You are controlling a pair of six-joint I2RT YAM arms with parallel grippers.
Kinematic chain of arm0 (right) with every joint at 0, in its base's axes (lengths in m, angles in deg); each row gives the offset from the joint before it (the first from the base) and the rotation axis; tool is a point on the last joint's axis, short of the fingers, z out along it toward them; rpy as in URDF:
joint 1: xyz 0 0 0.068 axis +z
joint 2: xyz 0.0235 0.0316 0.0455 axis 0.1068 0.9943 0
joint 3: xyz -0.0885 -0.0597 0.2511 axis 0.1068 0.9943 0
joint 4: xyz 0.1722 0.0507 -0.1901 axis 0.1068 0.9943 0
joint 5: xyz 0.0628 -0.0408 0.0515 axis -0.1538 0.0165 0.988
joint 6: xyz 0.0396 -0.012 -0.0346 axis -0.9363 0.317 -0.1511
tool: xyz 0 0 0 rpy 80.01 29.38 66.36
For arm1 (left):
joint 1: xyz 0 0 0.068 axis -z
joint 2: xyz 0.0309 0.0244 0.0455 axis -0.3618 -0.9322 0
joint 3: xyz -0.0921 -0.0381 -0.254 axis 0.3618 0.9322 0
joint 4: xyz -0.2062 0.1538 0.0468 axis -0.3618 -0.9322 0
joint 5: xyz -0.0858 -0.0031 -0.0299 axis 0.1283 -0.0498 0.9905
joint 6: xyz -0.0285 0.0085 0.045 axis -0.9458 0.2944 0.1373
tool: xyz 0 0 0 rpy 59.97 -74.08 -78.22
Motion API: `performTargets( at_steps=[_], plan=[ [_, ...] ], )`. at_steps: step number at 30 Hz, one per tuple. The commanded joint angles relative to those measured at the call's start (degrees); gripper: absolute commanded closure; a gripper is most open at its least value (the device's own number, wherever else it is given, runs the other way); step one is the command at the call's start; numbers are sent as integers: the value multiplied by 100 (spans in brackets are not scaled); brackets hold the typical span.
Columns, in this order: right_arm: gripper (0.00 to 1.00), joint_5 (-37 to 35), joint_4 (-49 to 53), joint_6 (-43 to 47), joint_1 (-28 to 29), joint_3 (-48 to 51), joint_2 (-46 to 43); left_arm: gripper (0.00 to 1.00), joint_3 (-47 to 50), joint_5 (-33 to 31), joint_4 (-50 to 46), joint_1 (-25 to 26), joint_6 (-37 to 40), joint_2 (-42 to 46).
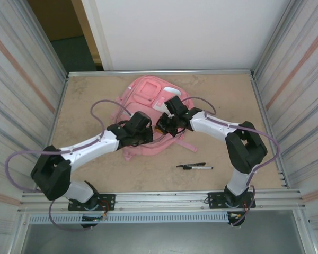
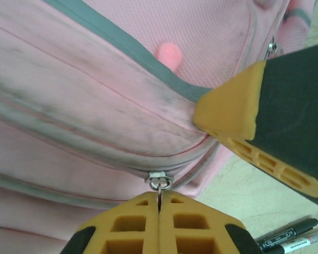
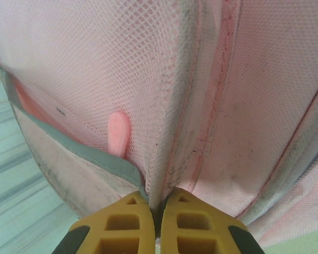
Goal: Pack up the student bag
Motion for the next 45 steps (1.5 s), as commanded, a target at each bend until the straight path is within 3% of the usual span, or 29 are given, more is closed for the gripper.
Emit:
performTargets(
  at_steps=[1, 3, 5, 6, 8, 12, 13, 14, 15, 16, 21, 24, 27, 34, 37, 40, 45],
  plan=[
    [100, 72, 407, 969, -565, -402, 191, 100, 483, -216, -331, -484, 278, 668],
    [100, 603, 1064, 1844, -852, -984, 514, 100, 1002, 508, 43, -1093, 469, 937],
    [100, 806, 1404, 2281, -1137, -1249, 701, 100, 1232, 798, 91, -1397, 688, 1117],
    [100, 861, 1446, 2366, -1265, -1280, 739, 100, 1270, 844, 72, -1469, 830, 1166],
    [87, 908, 1349, 2493, -1510, -1260, 789, 100, 1267, 1055, 99, -1518, 1158, 1203],
    [87, 970, 1266, 2382, -1755, -1293, 928, 100, 1062, 2258, 521, -1523, 1315, 874],
    [88, 1058, 1191, 2292, -1766, -1237, 868, 94, 977, 2545, 651, -1513, 1250, 754],
    [89, 1087, 1115, 2225, -1750, -1161, 768, 74, 841, 2738, 714, -1488, 1213, 627],
    [90, 1086, 1067, 2160, -1730, -1084, 678, 64, 679, 2773, 661, -1442, 1236, 538],
    [92, 1116, 997, 2078, -1717, -1011, 585, 60, 456, 2608, 526, -1333, 1290, 448],
    [93, 1318, 969, 1810, -1563, -943, 303, 50, -409, 1296, 384, -464, 1564, -71],
    [95, 1195, 1042, 1853, -1493, -947, 248, 49, -863, 1038, 278, -254, 1671, -577],
    [97, 1317, 1107, 1894, -1518, -970, 323, 46, -1148, 1304, 363, -321, 2079, -1109],
    [98, 1453, 1013, 1937, -1465, -870, 291, 48, -1360, 1453, 461, -562, 2259, -1788],
    [99, 1428, 1017, 1961, -1477, -834, 250, 51, -1435, 1157, 467, -514, 2288, -1909],
    [100, 1583, 1018, 1930, -1471, -837, 237, 61, -1458, 1271, 617, -522, 2330, -2008],
    [100, 1610, 1041, 1937, -1518, -765, 181, 85, -1419, 2095, 931, -472, 2778, -2169]
  ],
)
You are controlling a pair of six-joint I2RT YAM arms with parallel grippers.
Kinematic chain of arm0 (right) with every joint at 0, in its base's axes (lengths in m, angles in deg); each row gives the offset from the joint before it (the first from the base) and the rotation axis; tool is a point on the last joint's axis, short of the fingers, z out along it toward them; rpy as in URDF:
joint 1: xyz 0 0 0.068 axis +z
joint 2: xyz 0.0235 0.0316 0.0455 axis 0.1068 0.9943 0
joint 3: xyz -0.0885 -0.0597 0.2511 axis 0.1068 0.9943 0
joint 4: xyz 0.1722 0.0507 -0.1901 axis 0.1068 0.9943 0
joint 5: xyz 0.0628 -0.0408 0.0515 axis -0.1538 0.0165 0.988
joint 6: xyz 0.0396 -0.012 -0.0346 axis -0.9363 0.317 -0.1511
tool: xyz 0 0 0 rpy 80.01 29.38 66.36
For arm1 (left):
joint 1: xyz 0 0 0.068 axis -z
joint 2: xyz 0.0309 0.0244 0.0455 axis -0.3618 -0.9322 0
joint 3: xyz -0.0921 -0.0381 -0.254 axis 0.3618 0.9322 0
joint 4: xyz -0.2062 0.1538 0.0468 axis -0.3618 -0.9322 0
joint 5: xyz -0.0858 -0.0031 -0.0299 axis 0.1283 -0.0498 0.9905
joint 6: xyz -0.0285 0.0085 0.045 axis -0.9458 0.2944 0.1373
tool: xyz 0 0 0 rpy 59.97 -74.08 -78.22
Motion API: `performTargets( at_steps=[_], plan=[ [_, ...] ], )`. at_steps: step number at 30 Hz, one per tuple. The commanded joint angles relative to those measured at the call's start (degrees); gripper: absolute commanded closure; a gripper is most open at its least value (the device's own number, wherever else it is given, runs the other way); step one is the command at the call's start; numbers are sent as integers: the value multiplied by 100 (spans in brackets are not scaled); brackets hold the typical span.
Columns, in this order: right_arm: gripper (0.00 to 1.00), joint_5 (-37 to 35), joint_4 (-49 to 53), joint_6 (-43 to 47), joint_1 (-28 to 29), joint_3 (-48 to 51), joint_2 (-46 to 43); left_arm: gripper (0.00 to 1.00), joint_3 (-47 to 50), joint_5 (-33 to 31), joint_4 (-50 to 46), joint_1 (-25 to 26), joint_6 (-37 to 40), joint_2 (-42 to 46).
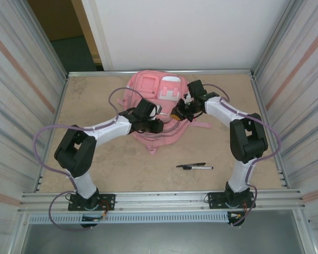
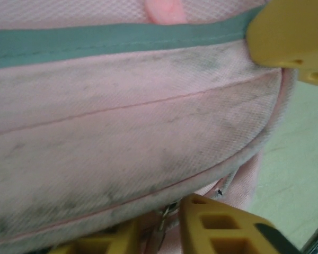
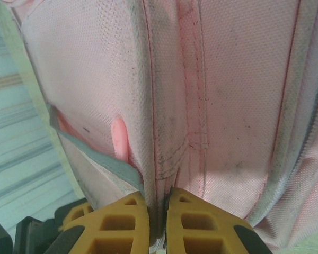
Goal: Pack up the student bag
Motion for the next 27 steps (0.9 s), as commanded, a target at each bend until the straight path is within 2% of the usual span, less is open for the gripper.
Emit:
performTargets(
  at_steps=[1, 2, 3, 6, 8, 12, 14, 15, 19, 22, 24, 27],
  plan=[
    [100, 461, 188, 8, -3, 108, -360, 92, -124, 511, 153, 95, 576, -139],
    [100, 437, 192, 11, -35, 147, -392, 99, -179, 393, -34, 96, 654, -161],
    [100, 385, 189, 33, -57, 180, -421, 100, -260, 173, -270, 78, 729, -161],
    [100, 346, 286, 135, -196, 210, -411, 100, -208, -499, -702, 54, 820, 107],
    [100, 396, 347, 122, -350, 201, -392, 100, 63, -705, -701, 21, 825, 447],
    [100, 453, 340, -59, -677, 42, -134, 100, 743, -789, -521, -27, 988, 1060],
    [100, 758, 208, -290, -793, -155, 145, 100, 1155, -367, -109, -22, 1433, 1235],
    [100, 832, 180, -361, -841, -286, 266, 100, 1374, -373, 153, 10, 1617, 1271],
    [97, 427, 357, -470, -951, -721, 625, 100, 1331, -400, 119, 49, 1526, 1129],
    [87, 883, 76, -923, -919, -520, 509, 100, 1233, -334, 442, 199, 1118, 1184],
    [71, 1132, -464, -1479, -800, 62, 85, 100, 1023, -206, 495, 305, 951, 1156],
    [47, 683, -438, -1899, -770, 694, -600, 100, 722, -364, 530, 504, 913, 990]
  ],
)
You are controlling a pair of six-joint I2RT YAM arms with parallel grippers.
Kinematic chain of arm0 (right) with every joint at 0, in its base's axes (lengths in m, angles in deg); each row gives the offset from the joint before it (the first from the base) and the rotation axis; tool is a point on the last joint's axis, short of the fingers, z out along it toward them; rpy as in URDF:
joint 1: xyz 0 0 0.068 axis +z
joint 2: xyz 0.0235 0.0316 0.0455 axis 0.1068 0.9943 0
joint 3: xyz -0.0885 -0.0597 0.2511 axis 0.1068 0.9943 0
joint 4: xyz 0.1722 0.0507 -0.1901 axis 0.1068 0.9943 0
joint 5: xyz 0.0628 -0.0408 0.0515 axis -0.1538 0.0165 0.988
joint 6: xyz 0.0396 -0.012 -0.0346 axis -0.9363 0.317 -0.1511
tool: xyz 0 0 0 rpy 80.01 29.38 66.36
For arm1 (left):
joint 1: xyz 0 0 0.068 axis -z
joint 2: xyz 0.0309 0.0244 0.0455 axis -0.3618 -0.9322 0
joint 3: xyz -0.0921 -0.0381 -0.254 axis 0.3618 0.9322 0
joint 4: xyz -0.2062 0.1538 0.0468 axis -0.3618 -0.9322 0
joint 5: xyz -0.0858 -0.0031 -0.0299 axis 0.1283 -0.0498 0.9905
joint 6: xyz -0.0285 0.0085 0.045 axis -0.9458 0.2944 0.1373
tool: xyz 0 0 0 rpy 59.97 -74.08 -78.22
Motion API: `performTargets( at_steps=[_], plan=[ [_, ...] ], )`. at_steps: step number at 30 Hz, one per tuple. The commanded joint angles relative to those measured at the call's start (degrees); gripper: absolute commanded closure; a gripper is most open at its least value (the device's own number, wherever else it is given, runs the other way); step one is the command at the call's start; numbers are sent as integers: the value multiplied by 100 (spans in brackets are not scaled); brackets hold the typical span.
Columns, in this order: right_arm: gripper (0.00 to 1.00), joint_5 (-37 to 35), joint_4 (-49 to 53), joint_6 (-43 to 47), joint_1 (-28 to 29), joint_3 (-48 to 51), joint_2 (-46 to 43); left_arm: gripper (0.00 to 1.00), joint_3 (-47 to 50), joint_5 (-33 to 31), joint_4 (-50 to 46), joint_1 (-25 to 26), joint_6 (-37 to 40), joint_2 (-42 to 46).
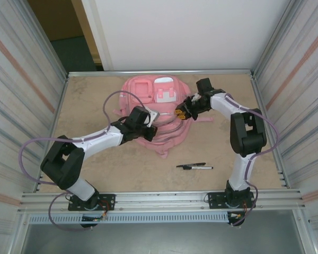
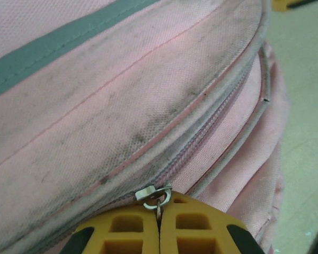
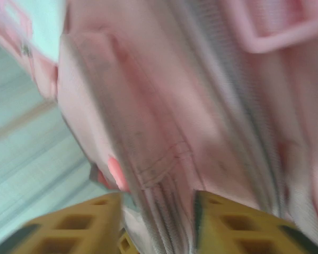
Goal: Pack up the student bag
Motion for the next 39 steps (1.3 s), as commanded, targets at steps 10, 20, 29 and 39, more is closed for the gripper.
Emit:
performTargets(
  at_steps=[10, 20, 29, 39],
  plan=[
    [40, -1178, 297, -637, 183, 1127, -1431, 100, -1435, -618, -26, 1194, 349, -958],
    [97, -1347, 535, -597, -200, 896, -934, 100, -1372, -1137, -51, 1275, 383, -910],
    [100, -1096, 855, 194, -947, 567, -973, 100, -472, -2450, -914, 949, 1135, -460],
    [58, -1471, 1370, 470, -822, 736, -1693, 100, -1661, -1578, -940, 1315, 1091, -914]
  ],
)
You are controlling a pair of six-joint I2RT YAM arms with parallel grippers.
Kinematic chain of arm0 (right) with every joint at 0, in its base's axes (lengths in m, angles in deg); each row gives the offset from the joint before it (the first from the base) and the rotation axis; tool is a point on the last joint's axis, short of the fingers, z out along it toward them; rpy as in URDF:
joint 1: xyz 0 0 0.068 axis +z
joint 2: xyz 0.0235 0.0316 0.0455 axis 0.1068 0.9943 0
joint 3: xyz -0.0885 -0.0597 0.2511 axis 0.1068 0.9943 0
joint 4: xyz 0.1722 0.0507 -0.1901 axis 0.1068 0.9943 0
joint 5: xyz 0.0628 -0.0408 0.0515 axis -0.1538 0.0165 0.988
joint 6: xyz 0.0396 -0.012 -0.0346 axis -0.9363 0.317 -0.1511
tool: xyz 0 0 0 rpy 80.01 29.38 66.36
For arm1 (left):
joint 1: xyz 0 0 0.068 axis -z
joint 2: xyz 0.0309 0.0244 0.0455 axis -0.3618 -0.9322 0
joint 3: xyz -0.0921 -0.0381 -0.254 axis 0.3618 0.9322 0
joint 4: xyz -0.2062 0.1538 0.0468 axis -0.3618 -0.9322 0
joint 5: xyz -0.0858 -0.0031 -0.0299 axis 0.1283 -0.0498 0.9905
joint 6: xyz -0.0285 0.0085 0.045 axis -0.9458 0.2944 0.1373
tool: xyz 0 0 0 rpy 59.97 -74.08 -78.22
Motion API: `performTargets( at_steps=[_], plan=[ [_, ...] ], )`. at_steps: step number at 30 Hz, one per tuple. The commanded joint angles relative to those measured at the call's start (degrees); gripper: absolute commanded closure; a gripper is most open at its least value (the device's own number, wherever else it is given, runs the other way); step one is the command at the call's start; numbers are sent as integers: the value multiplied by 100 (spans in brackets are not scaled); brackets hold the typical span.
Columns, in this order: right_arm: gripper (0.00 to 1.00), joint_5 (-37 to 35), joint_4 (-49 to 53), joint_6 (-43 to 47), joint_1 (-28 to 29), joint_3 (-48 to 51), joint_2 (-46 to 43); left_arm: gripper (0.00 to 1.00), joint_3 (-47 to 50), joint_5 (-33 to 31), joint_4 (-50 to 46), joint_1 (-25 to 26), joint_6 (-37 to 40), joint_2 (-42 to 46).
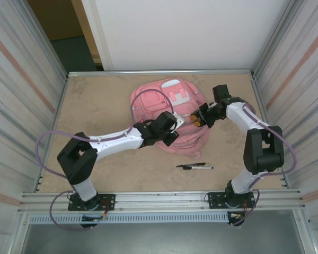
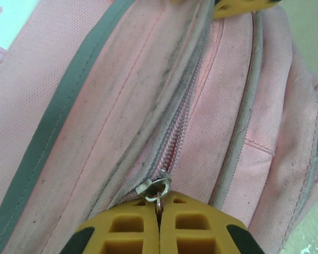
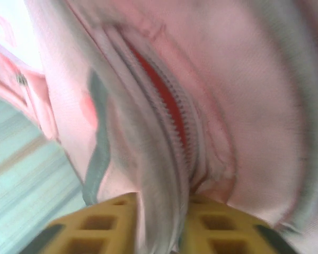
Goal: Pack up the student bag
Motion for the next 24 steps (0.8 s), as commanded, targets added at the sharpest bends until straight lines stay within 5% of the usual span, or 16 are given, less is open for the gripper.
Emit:
performTargets(
  at_steps=[1, 6, 15, 19, 21, 24],
  plan=[
    [51, -590, 430, 205, -178, 45, -494, 100, -395, -6, -485, -9, -157, -70],
    [29, -1138, 718, -271, 158, 464, -1284, 100, -387, 511, 71, 3, -857, -9],
    [35, -1713, 193, -1320, 865, 755, -1309, 100, -87, 827, 1331, 507, -668, -1],
    [74, -1942, 168, -1324, 864, 671, -1068, 100, 192, 987, 1587, 514, -671, 95],
    [92, -2138, 247, -1236, 854, 618, -1007, 100, 318, 552, 1330, 511, -476, 242],
    [100, -2070, 417, -1051, 693, 543, -989, 100, 906, -244, 1170, 440, -254, 765]
  ],
)
